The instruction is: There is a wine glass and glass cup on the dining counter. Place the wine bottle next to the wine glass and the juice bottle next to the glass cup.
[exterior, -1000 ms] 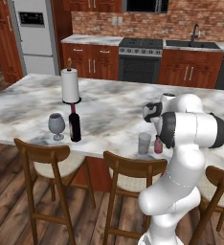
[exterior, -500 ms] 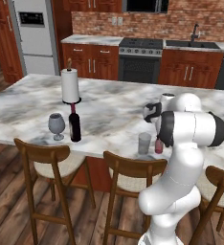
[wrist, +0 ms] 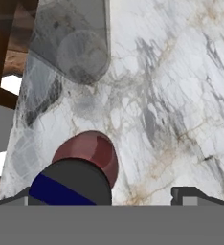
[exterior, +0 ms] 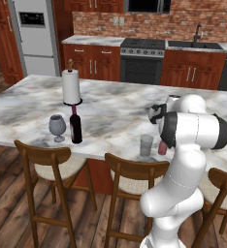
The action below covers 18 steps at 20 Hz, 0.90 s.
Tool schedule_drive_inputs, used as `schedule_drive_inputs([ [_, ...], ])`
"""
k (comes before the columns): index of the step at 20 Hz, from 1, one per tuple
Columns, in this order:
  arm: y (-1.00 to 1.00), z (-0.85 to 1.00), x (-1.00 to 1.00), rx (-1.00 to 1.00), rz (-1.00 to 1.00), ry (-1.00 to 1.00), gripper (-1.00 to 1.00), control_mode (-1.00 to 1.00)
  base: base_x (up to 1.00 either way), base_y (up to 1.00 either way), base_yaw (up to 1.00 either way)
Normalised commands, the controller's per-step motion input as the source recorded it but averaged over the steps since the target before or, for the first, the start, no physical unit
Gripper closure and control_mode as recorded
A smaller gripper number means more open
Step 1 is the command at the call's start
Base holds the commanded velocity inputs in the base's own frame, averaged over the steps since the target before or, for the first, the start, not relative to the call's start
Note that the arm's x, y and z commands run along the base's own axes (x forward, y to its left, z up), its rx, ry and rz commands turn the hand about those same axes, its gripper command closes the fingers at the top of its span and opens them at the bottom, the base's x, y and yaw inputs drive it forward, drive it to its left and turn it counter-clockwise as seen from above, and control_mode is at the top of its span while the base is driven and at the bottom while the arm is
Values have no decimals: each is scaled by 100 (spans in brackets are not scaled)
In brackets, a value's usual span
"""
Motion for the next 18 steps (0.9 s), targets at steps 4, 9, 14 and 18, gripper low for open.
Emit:
schedule_drive_inputs([
  [4,0,-7,-6,0,-1,-5,-100,-100,0,0,0],
  [9,0,-1,-11,0,0,-8,-100,-100,0,0,0],
  [14,0,1,-8,0,0,-11,-100,-100,0,0,0],
  [18,0,1,-15,0,-1,-11,-100,-100,0,0,0],
])
